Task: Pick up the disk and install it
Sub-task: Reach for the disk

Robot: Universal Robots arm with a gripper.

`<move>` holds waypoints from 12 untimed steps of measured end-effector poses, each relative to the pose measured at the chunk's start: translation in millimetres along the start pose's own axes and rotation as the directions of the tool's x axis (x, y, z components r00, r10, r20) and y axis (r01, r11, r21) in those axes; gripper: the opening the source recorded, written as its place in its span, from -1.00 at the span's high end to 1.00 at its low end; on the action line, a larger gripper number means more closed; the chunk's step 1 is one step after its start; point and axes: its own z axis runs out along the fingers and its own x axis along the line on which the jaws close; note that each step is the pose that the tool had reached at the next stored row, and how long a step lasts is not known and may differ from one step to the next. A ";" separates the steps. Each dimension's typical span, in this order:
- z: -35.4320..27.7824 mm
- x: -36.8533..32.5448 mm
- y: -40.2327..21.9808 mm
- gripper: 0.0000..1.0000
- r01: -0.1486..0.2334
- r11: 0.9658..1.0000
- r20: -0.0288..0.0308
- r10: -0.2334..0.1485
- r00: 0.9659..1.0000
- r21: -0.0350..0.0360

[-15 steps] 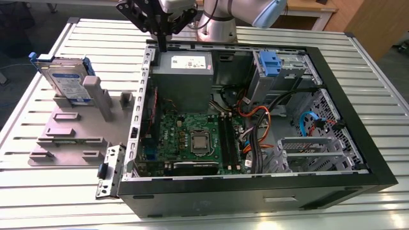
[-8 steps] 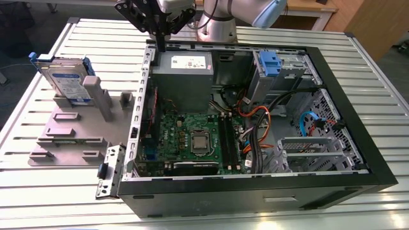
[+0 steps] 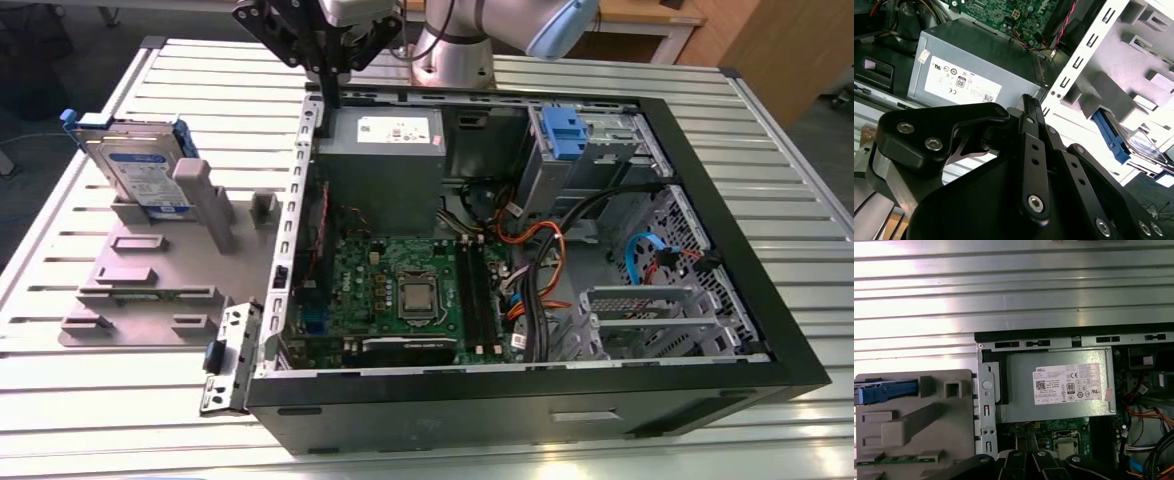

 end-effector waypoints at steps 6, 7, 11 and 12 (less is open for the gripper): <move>-0.1 2.1 -0.2 0.79 0.000 1.000 0.000 0.000 1.000 0.000; -0.1 2.8 -0.2 0.79 0.000 1.000 0.000 0.000 1.000 0.000; -0.2 6.1 -0.5 0.79 0.000 1.000 0.000 0.000 1.000 0.000; -0.2 7.2 -0.6 0.79 0.000 1.000 0.000 0.000 1.000 0.000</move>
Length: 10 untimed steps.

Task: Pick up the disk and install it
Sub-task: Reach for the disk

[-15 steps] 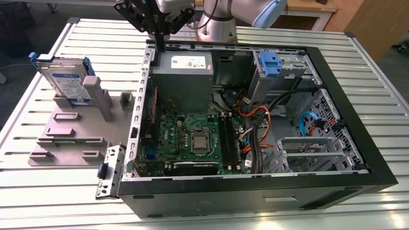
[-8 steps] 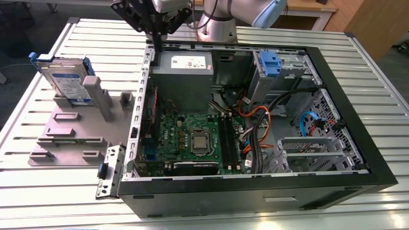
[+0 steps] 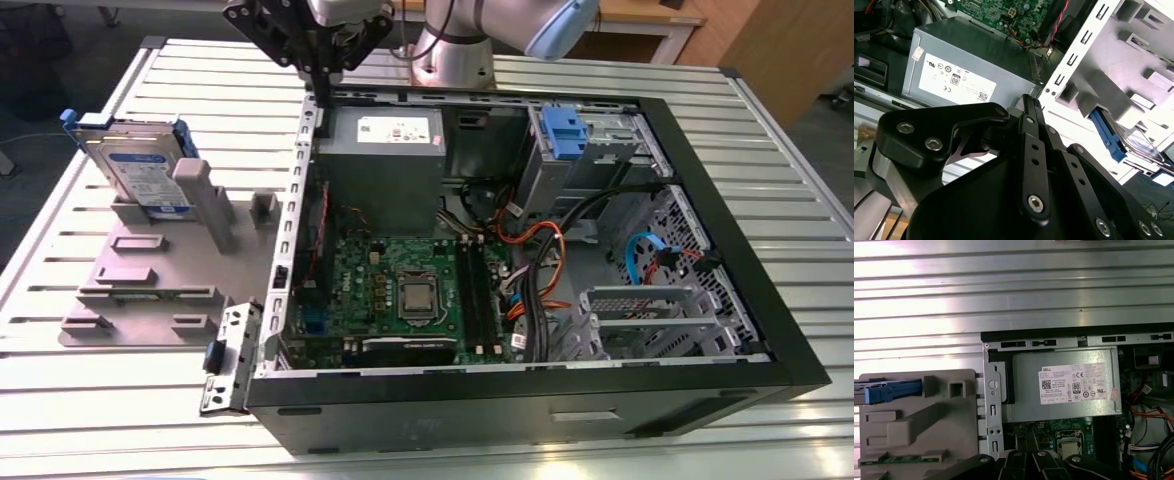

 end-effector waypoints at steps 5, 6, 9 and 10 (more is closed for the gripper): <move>-0.1 5.5 -0.5 0.79 0.000 1.000 0.000 0.000 1.000 0.000; -0.2 6.6 -0.6 0.79 0.000 1.000 0.000 0.000 1.000 0.000; -0.3 10.2 -0.9 0.79 0.000 1.000 0.000 0.000 1.000 0.000; -0.3 11.4 -1.0 0.79 0.000 1.000 0.000 0.000 1.000 0.000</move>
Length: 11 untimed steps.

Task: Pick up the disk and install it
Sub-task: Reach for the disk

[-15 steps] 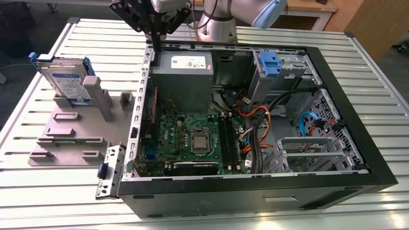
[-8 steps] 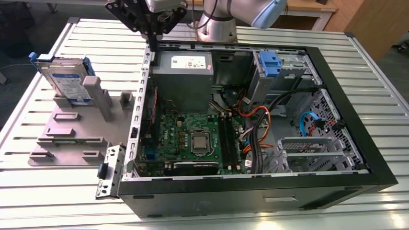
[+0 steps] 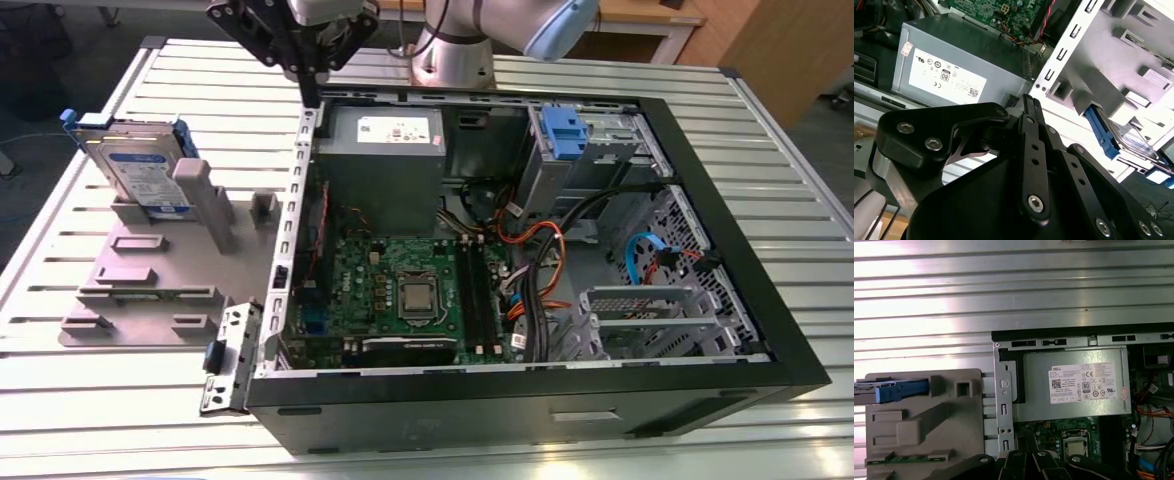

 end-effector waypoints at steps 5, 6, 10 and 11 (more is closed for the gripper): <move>-0.2 6.0 -0.5 0.79 0.000 1.000 0.000 0.000 1.000 0.000; -0.2 7.2 -0.6 0.79 0.000 1.000 0.000 0.000 1.000 0.000; -0.4 12.0 -0.9 0.79 0.000 1.000 0.000 0.000 1.000 0.000; -0.4 13.2 -1.0 0.79 0.000 1.000 0.000 0.000 1.000 0.000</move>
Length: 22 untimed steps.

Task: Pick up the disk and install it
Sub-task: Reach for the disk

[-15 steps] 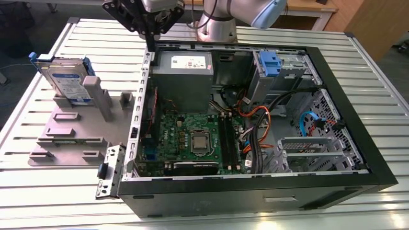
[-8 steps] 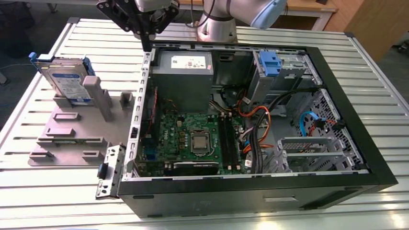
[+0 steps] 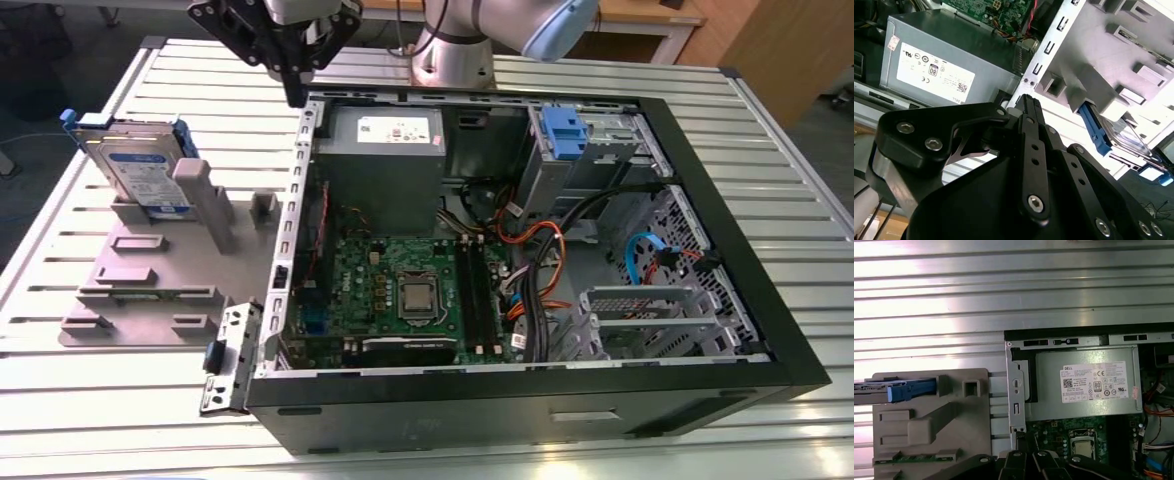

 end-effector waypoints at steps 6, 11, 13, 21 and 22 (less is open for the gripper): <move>-0.2 5.7 -0.4 0.79 0.000 1.000 0.000 0.000 1.000 0.000; -0.3 10.0 -0.8 0.79 0.000 1.000 0.000 0.000 1.000 0.000; -0.3 11.6 -0.9 0.79 0.000 1.000 0.000 0.000 1.000 0.000; -0.5 18.1 -1.4 0.79 0.000 1.000 0.000 0.000 1.000 0.000; -0.5 18.8 -1.4 0.79 0.000 1.000 0.000 0.000 1.000 0.000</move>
